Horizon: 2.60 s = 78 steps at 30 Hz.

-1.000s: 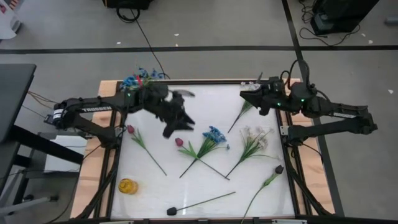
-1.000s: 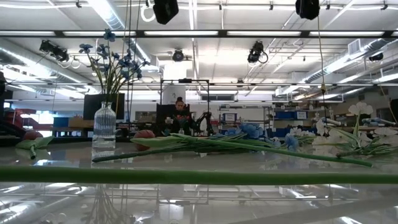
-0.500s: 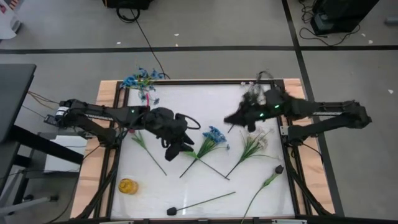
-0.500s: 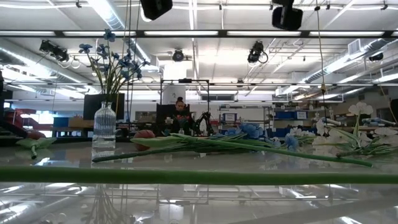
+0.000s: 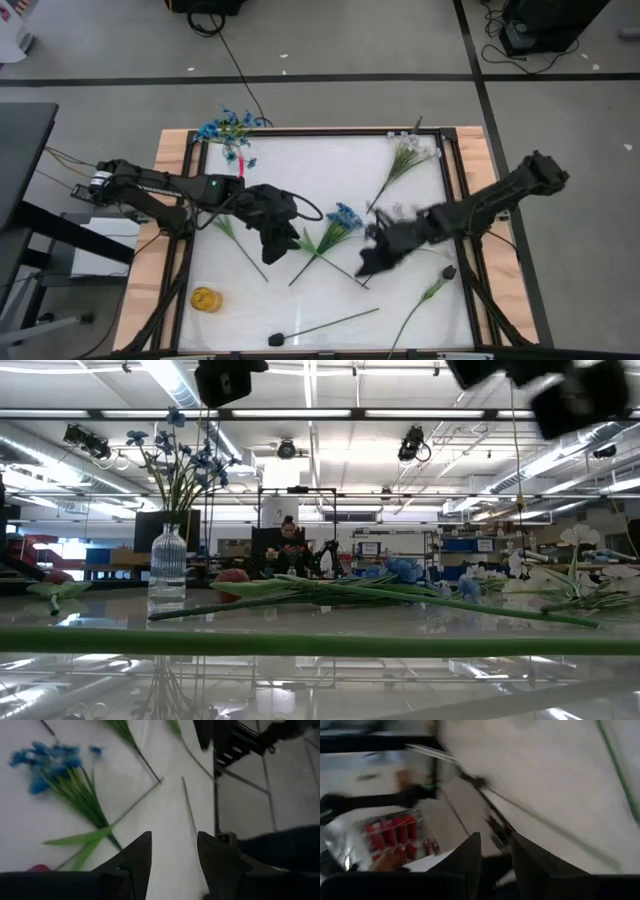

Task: Sort flowers into vase by color
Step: Put the right black tulip into the transparent vase

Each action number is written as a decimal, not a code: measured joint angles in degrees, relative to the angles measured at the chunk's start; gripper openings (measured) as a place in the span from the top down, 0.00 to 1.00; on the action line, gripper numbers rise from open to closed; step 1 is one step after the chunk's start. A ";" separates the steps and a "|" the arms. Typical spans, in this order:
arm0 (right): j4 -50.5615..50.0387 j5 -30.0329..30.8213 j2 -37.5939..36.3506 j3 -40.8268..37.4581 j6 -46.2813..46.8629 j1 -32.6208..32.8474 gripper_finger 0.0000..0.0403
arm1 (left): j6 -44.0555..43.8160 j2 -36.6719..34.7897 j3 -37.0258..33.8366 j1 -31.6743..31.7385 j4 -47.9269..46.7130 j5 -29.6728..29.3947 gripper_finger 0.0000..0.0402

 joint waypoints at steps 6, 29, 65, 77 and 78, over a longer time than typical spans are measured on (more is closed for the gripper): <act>-2.60 -0.38 5.55 0.00 24.04 9.17 0.71 | -1.16 -0.02 0.00 -1.49 1.85 -7.73 0.60; -32.45 -9.25 11.35 0.00 41.67 16.29 0.71 | -5.25 1.98 0.00 -4.02 1.15 -7.97 0.60; -27.70 -13.65 14.76 -2.86 45.78 18.37 0.65 | -5.25 1.99 0.00 -7.99 -5.03 -7.97 0.60; -25.66 -12.32 14.59 -6.25 41.67 17.49 0.66 | -5.32 1.99 0.00 -7.75 -5.03 -7.97 0.60; -25.68 -11.89 14.59 -6.26 41.16 17.49 0.67 | -5.32 1.99 0.00 -7.75 -5.03 -7.97 0.60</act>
